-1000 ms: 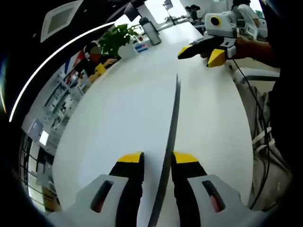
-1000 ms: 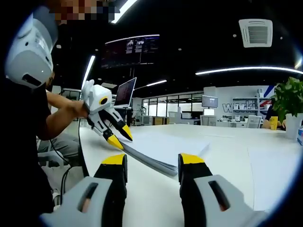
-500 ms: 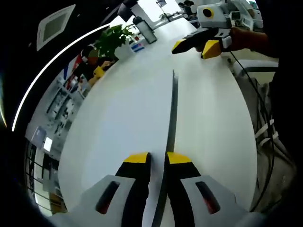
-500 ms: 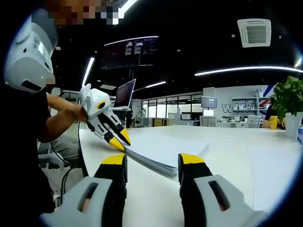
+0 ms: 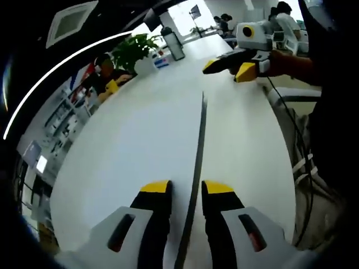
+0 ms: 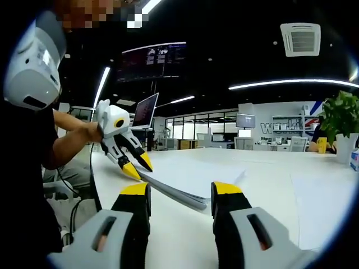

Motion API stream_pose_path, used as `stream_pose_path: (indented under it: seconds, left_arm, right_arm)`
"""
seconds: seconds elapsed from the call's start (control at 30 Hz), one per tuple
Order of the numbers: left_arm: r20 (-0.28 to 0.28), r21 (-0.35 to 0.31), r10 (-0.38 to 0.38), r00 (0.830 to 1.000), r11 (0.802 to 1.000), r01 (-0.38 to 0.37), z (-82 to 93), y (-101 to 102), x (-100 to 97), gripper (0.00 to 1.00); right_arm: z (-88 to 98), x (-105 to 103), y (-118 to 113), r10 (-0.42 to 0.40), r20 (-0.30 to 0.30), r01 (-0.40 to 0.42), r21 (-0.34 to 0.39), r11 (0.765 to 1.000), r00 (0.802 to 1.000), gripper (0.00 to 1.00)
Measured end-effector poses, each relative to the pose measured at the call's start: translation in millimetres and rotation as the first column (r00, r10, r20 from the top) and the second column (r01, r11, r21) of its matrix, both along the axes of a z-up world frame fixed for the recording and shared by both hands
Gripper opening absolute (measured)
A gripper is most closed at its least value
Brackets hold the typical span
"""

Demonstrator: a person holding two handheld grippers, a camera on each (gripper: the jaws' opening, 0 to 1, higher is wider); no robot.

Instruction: Grasp the top corner of one sheet in the document stack and pull a single sheet out from the document stack, separating that one sheet from the rest and lifting it clear until the single sheet is fully removed from the stack

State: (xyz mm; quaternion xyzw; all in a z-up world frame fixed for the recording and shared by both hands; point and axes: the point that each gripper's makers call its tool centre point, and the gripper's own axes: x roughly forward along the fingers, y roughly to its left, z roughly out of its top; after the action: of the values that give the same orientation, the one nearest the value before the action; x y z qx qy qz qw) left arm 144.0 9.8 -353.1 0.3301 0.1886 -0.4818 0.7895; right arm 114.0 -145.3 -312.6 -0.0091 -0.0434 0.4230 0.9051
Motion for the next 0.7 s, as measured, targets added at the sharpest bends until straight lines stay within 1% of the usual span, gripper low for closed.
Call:
stream_pose_path:
  seconds: [0.17, 0.2, 0.27, 0.3, 0.33, 0.43, 0.7]
  left_arm:
    - [-0.047, -0.056, -0.009, 0.999, 0.998, 0.006, 1.6, 0.3, 1.0, 0.23]
    - [-0.062, -0.073, -0.013, 0.998, 0.997, 0.008, 2.1, 0.3, 1.3, 0.22]
    - [-0.065, -0.083, -0.019, 0.998, 0.996, 0.013, 3.0, 2.6, 5.6, 0.18]
    - [-0.078, -0.092, -0.038, 0.996, 0.995, 0.030, 3.1, 1.6, 5.2, 0.18]
    - [-0.108, -0.108, -0.038, 0.993, 0.994, 0.026, 3.4, 1.4, 5.0, 0.18]
    - [-0.163, -0.152, -0.055, 0.985, 0.988, 0.030, 4.4, 1.8, 7.0, 0.18]
    - [-0.227, -0.233, -0.085, 0.970, 0.972, 0.031, 5.3, 2.1, 8.1, 0.18]
  right_arm:
    - [0.0, -0.4, -0.1, 0.002, 0.000, -0.002, 0.000, 1.000, 1.000, 0.43]
    - [-0.1, -0.4, 0.0, 0.002, 0.000, -0.002, -0.001, 1.000, 1.000, 0.43]
    - [-0.1, -0.3, 0.0, 0.003, 0.000, -0.003, -0.002, 1.000, 1.000, 0.43]
    - [-0.1, -0.3, 0.1, 0.003, 0.001, -0.003, -0.002, 1.000, 1.000, 0.43]
    - [-0.1, -0.2, 0.1, 0.003, 0.001, -0.003, -0.003, 1.000, 1.000, 0.43]
    - [-0.1, -0.2, 0.4, 0.003, 0.001, -0.003, -0.004, 1.000, 1.000, 0.43]
    - [0.2, 0.4, 0.2, 0.000, 0.002, 0.000, -0.002, 1.000, 1.000, 0.43]
